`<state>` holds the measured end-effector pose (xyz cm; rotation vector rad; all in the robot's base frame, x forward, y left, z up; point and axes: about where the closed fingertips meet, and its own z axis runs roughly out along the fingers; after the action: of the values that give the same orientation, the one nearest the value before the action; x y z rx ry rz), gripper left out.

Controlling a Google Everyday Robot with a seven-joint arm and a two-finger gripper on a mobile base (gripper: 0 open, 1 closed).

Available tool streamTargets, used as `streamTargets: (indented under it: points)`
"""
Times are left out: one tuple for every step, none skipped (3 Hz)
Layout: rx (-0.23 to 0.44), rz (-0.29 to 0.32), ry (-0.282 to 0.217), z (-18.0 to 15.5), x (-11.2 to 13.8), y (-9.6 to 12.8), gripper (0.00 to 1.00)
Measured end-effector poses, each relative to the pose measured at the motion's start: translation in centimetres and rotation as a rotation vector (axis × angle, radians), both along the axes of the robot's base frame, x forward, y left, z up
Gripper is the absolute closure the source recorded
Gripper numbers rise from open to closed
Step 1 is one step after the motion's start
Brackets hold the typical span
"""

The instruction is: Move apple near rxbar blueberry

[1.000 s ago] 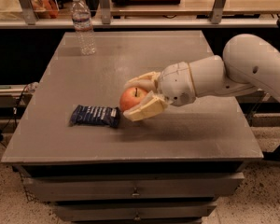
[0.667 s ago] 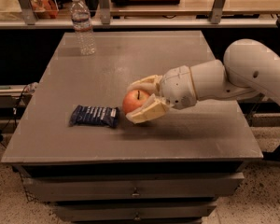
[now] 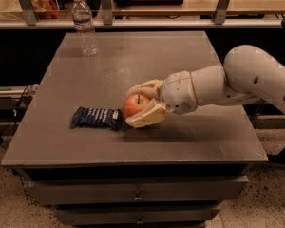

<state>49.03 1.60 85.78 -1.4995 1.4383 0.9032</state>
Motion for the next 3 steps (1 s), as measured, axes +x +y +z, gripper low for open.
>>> streamTargets:
  points:
    - [0.002,0.004,0.006,-0.15,-0.09,0.06,0.55]
    - [-0.001,0.004,0.011,-0.28,-0.12,-0.08,0.24]
    - [-0.001,0.004,0.011,-0.28,-0.12,-0.08,0.02]
